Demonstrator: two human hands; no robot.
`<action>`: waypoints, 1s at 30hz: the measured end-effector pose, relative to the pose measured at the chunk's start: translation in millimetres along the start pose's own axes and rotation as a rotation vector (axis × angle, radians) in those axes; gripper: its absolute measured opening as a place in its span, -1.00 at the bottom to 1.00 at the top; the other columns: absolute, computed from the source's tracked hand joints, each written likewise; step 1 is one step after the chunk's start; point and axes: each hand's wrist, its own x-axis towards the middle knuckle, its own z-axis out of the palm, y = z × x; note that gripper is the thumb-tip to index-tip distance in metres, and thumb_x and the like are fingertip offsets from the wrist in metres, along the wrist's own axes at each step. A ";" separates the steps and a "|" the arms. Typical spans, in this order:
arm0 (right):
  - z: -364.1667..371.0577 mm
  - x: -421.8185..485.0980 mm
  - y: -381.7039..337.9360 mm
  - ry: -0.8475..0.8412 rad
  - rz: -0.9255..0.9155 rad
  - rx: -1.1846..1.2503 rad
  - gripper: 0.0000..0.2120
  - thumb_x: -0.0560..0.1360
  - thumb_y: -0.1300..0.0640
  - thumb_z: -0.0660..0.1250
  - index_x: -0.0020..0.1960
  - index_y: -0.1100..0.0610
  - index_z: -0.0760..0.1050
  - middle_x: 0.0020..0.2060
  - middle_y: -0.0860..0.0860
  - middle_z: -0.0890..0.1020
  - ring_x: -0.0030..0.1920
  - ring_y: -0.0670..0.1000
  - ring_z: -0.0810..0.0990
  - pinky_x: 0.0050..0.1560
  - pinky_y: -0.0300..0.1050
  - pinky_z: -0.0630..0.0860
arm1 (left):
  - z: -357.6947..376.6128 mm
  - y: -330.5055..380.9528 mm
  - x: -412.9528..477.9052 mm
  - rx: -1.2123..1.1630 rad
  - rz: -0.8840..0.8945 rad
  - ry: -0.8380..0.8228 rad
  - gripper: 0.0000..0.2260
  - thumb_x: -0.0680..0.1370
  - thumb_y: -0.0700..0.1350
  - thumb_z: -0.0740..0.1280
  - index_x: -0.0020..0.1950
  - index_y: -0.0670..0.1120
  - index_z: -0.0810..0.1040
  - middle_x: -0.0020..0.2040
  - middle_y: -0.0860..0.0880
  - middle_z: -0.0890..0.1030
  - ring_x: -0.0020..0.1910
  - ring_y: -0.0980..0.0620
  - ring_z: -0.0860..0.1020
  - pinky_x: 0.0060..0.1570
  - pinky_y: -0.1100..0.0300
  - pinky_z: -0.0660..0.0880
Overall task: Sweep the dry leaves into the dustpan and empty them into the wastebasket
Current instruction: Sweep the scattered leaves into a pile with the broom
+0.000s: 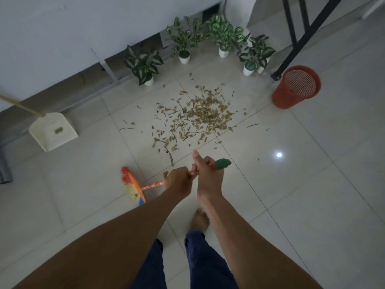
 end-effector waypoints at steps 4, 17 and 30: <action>3.4 16.1 -1.0 0.095 0.055 0.085 -0.52 0.52 0.22 0.38 -0.43 0.06 0.18 -0.55 0.01 0.24 -0.51 -0.05 0.24 -0.49 -0.26 0.31 | -1.0 16.1 9.1 -0.017 0.004 -0.031 -0.83 0.59 -0.11 0.15 -0.19 -0.03 0.43 -0.22 0.02 0.54 -0.08 -0.05 0.55 0.27 0.01 0.31; -46.7 10.3 -87.6 0.276 -0.141 0.187 -0.57 0.49 0.32 0.30 -0.45 0.12 0.20 -0.59 0.00 0.23 -0.51 0.00 0.23 -0.21 -0.06 0.42 | -27.3 110.5 -9.2 0.028 0.299 0.063 -0.74 0.63 0.05 0.16 -0.14 -0.06 0.49 -0.21 -0.02 0.61 -0.17 -0.08 0.56 0.07 0.06 0.35; -21.8 -0.1 6.5 -0.052 0.015 0.017 -0.51 0.59 0.17 0.33 -0.48 0.16 0.26 -0.61 -0.02 0.30 -0.51 -0.07 0.37 0.22 0.07 0.53 | -3.2 18.5 -14.8 0.034 -0.022 0.021 -0.85 0.60 -0.06 0.21 -0.15 -0.04 0.44 -0.15 0.00 0.53 -0.03 -0.07 0.58 0.12 -0.05 0.43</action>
